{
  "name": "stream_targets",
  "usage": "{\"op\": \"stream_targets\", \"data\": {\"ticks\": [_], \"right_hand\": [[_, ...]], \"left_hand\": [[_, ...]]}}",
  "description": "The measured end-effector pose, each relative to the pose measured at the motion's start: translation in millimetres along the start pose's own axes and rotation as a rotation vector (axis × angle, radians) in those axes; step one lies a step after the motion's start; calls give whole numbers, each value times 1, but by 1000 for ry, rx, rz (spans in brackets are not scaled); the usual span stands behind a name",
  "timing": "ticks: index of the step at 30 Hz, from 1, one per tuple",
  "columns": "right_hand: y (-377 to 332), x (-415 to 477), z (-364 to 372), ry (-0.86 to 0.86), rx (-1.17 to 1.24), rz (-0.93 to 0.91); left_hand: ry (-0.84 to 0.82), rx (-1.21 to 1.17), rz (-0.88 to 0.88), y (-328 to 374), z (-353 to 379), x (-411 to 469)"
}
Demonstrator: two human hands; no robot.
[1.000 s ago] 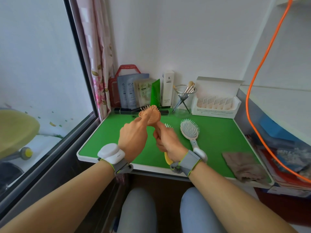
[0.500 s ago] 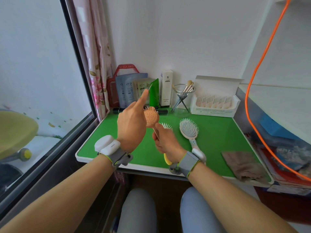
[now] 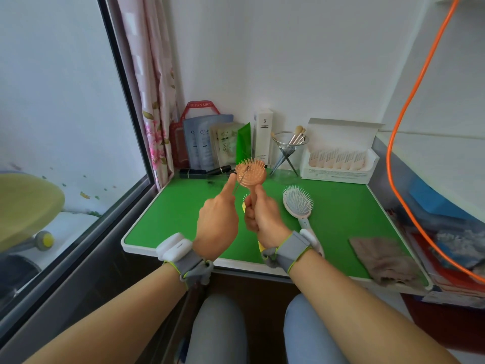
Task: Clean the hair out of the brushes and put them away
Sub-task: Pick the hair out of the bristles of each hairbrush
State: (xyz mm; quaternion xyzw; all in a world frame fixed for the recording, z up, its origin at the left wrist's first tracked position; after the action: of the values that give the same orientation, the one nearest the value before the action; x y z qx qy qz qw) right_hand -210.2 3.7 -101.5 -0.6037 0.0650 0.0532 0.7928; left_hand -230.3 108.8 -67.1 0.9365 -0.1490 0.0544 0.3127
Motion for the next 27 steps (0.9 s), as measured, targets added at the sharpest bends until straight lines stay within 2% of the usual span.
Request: {"op": "stream_targets", "data": {"ticks": [10,17,27], "right_hand": [[3,-9,9,-29,4,-50],[10,-13,15,-5,-57,-81],[16,-12,21,-60,-173,-105]], "left_hand": [[-80,-166,-53,17,2,-1],[-45,-177,-90,14,1,8],[111,-102,-43,8,-15,11]]}}
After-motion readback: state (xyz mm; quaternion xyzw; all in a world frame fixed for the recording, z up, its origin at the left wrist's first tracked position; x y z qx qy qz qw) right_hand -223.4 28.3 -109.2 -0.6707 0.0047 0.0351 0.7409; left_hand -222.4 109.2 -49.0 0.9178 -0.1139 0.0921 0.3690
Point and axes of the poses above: each hand's wrist, its own x-axis towards the middle knuckle, its own z-axis out of the palm, y = z × x, the point moved 3 cm from there along x, towards the middle knuckle, and after that the axes turned 14 degrees about -y, right-handed, at the moved point
